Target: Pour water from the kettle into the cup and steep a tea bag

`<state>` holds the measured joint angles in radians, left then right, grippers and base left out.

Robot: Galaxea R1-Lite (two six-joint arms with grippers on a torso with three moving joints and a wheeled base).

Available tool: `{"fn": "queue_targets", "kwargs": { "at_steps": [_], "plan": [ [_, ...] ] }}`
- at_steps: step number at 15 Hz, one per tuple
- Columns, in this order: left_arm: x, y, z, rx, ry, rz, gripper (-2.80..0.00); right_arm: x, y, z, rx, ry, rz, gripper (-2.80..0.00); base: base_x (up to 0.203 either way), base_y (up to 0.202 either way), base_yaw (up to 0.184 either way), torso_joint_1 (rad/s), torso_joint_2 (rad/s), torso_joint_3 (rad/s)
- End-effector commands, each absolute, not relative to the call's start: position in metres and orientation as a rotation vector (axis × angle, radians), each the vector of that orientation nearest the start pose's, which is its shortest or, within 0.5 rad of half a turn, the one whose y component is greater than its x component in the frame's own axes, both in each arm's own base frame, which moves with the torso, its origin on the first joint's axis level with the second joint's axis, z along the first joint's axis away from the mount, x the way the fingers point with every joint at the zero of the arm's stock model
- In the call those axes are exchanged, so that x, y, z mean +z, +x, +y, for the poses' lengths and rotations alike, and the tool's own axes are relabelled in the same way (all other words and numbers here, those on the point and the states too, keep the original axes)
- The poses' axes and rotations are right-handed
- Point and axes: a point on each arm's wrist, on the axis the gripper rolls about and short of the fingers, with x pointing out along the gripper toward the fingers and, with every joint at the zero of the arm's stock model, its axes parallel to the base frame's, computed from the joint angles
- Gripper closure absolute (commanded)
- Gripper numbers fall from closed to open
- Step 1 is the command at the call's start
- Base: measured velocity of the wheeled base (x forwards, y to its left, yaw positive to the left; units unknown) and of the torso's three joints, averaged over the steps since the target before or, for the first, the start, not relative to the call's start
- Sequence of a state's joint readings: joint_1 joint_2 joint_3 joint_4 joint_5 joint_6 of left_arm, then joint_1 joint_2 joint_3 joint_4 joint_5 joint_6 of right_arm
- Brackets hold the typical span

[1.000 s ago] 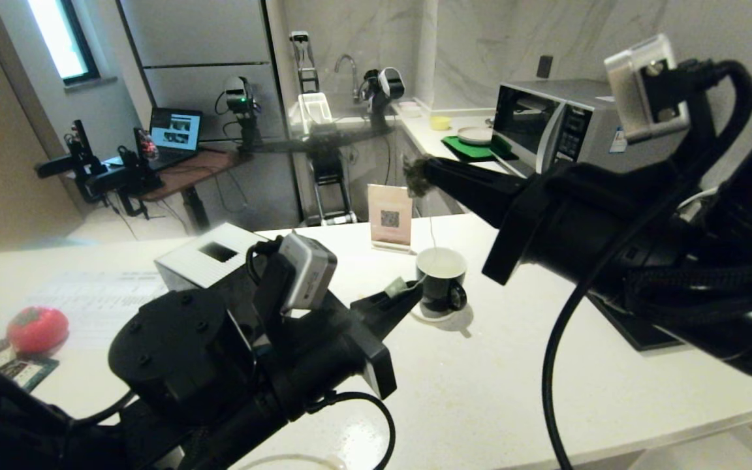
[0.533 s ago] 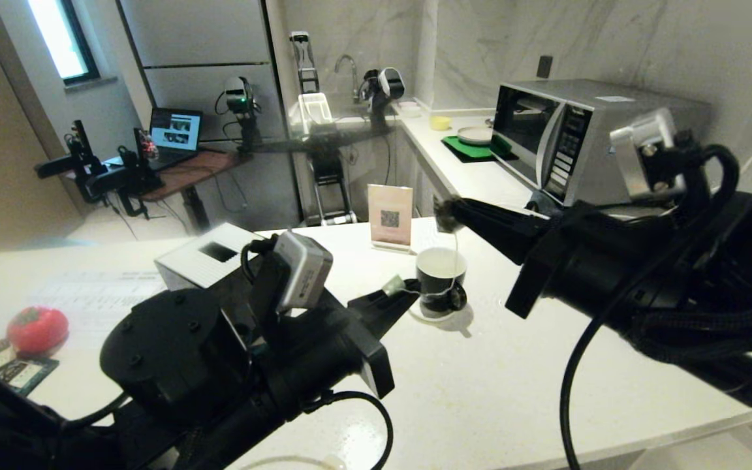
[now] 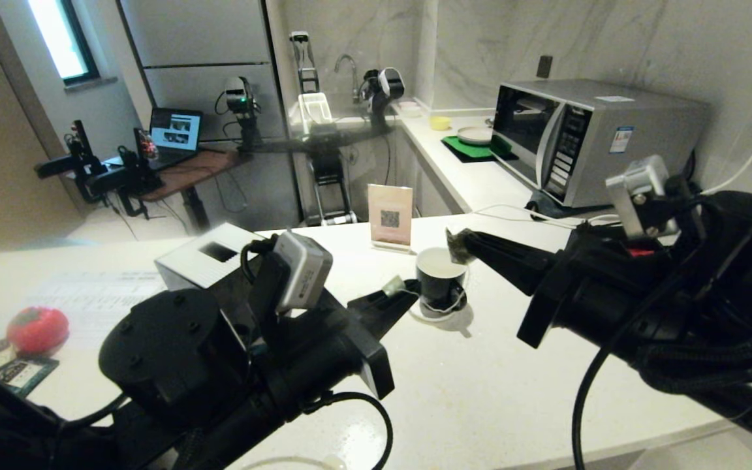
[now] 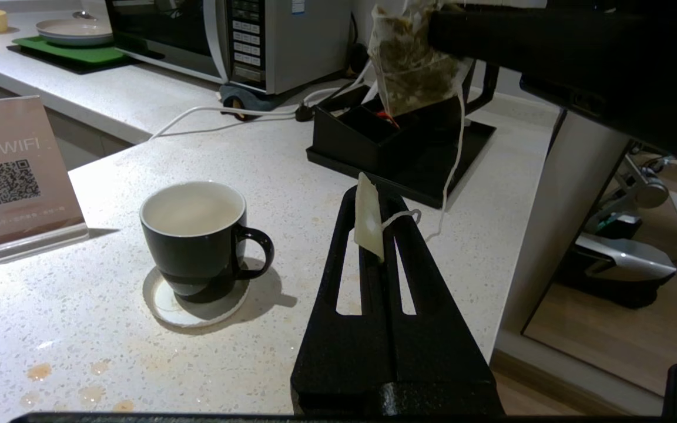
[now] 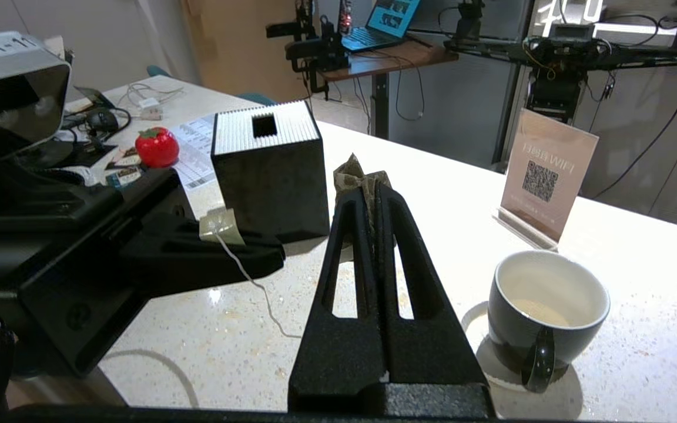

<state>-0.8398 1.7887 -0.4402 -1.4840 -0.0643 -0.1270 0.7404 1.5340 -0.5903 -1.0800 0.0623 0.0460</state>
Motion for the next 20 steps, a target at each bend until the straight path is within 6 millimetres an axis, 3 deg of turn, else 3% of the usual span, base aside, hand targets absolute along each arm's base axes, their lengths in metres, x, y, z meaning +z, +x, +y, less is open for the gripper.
{"fn": "queue_targets", "kwargs": {
  "at_steps": [1, 5, 6, 20],
  "plan": [
    [0.153, 0.185, -0.208, -0.91, -0.176, -0.079, 0.0, 0.217, 0.186, 0.172, 0.804, 0.093, -0.118, 0.0, 0.0, 0.0, 0.0, 0.0, 0.0, 0.0],
    [0.153, 0.185, -0.209, -0.912, -0.176, -0.078, 0.0, 0.217, 0.186, 0.172, 0.806, 0.092, -0.115, 0.0, 0.0, 0.0, 0.0, 0.0, 0.0, 0.0],
    [0.153, 0.185, -0.208, -0.911, -0.175, -0.077, 0.0, 0.217, 0.186, 0.172, 0.806, 0.092, -0.115, -2.8, 0.0, 0.0, 0.0, 0.0, 0.0, 0.0],
    [0.15, 0.181, -0.204, -0.909, -0.165, -0.06, 0.0, 0.225, 0.179, 0.159, 0.784, 0.104, -0.151, -2.8, 0.0, 0.0, 0.0, 0.0, 0.0, 0.0]
  ]
}}
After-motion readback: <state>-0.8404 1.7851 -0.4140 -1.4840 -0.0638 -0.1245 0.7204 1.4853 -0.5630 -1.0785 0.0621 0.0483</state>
